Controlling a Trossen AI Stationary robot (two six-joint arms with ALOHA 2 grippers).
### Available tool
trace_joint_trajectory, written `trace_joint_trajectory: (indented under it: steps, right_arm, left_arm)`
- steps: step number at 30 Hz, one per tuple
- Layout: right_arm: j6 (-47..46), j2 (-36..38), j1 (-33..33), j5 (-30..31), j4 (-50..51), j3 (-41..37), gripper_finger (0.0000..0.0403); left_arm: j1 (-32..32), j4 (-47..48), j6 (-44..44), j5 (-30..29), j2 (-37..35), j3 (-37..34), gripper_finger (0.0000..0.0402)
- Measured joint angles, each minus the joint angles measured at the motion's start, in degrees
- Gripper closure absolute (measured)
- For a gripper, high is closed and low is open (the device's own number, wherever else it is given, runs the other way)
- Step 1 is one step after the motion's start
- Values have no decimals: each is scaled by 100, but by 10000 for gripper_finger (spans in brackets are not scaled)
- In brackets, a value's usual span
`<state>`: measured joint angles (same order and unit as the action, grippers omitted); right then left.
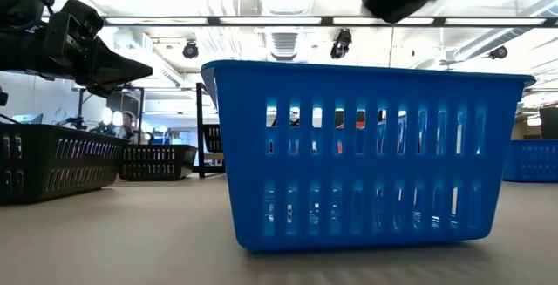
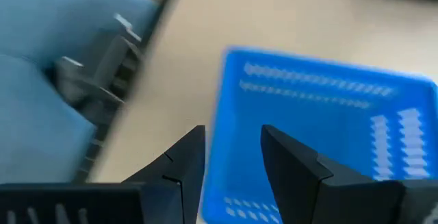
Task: Stack baskets on shelf by color
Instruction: Put the bottom left blue bin on the shelf
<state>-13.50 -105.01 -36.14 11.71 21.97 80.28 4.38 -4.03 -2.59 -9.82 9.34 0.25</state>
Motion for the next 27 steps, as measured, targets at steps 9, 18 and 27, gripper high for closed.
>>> trace_joint_trajectory:
  steps: [9,18,27]
  right_arm:
    - [306,-604,25,-227,493,629,268]
    - [206,-273,88,-422,483,671,268]
    - [-96,-533,76,-481,454,668,244]
  left_arm:
    - [0,0,2,0,0,0,402]
    - [-1,2,1,0,11,0,402]
    - [0,2,2,0,29,0,402]
